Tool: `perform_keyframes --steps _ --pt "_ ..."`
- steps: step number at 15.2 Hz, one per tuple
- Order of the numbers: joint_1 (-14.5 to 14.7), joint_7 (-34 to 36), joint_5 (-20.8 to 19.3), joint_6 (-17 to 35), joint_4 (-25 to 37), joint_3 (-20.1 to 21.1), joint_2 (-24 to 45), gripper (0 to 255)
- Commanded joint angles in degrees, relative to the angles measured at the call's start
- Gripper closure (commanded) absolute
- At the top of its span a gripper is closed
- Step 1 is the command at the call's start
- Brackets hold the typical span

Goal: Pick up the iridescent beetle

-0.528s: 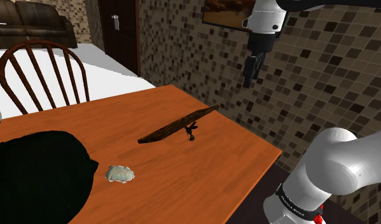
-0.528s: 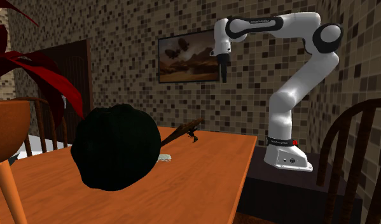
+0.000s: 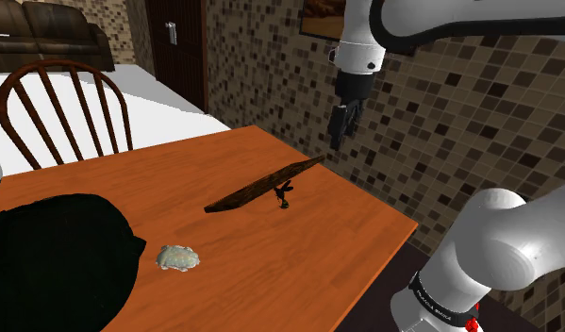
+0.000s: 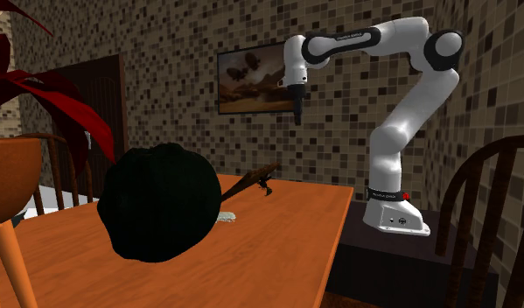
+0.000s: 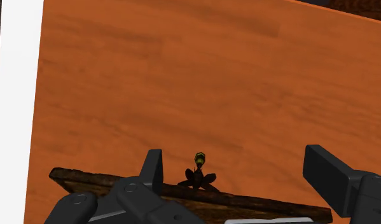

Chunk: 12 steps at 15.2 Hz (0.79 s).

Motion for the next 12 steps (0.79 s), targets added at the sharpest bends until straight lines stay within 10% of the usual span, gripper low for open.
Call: perform_keyframes --steps 1,12 --pt "0.7 0.9 1.0 3.1 -1.1 1.1 1.7 0" --pt "4.4 7.4 4.5 19.9 -0.9 9.0 17.4 0"
